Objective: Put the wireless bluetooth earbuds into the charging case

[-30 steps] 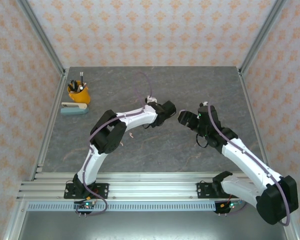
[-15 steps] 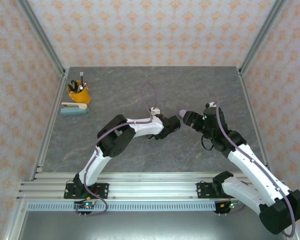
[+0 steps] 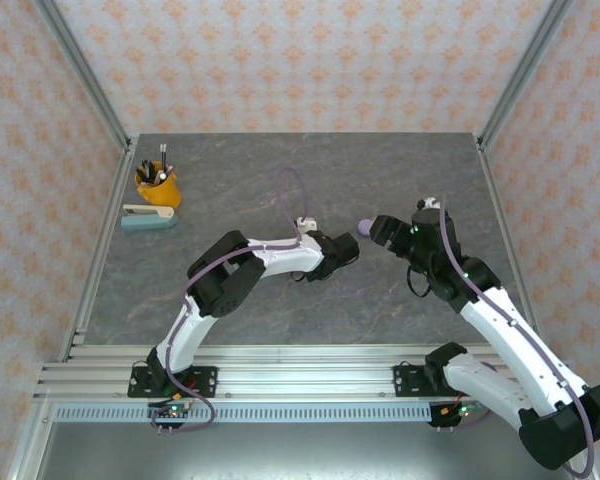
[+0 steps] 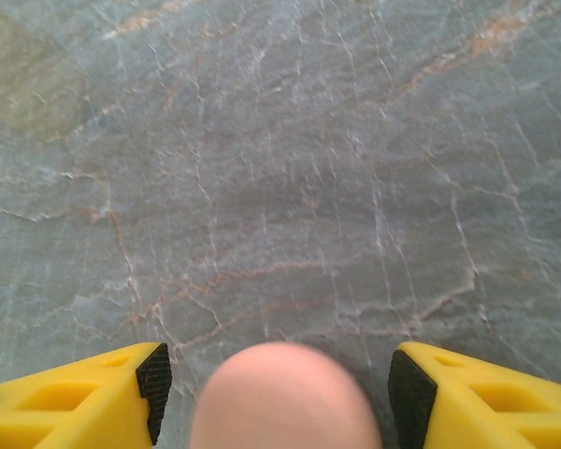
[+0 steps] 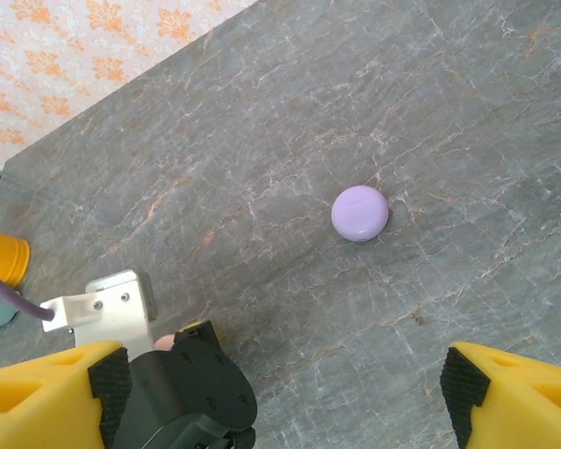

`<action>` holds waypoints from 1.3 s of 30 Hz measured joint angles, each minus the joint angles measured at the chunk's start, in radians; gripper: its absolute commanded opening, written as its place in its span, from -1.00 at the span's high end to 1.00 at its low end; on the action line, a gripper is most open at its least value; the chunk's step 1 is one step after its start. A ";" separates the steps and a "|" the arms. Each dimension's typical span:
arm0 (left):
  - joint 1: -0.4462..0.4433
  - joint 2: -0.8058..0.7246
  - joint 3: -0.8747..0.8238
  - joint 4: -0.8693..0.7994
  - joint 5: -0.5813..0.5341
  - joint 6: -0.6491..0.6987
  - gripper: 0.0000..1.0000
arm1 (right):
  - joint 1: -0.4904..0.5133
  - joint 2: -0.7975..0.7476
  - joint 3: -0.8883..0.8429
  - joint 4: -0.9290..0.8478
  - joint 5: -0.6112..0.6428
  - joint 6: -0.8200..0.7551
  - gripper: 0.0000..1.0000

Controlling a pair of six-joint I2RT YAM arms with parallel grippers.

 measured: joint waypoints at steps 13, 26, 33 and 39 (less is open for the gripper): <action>0.023 -0.195 0.018 0.018 0.276 0.054 -0.80 | 0.000 0.077 0.114 -0.085 0.017 0.025 -0.73; 0.359 -0.508 -0.045 0.051 0.478 0.116 -1.00 | 0.050 0.503 0.275 -0.101 -0.207 -0.102 -0.63; 0.492 -0.540 -0.089 0.055 0.597 0.124 -1.00 | 0.157 0.806 0.475 -0.153 -0.222 -0.230 -0.66; 0.596 -0.563 -0.089 0.060 0.677 0.141 -1.00 | 0.205 0.964 0.592 -0.228 -0.222 -0.290 -0.69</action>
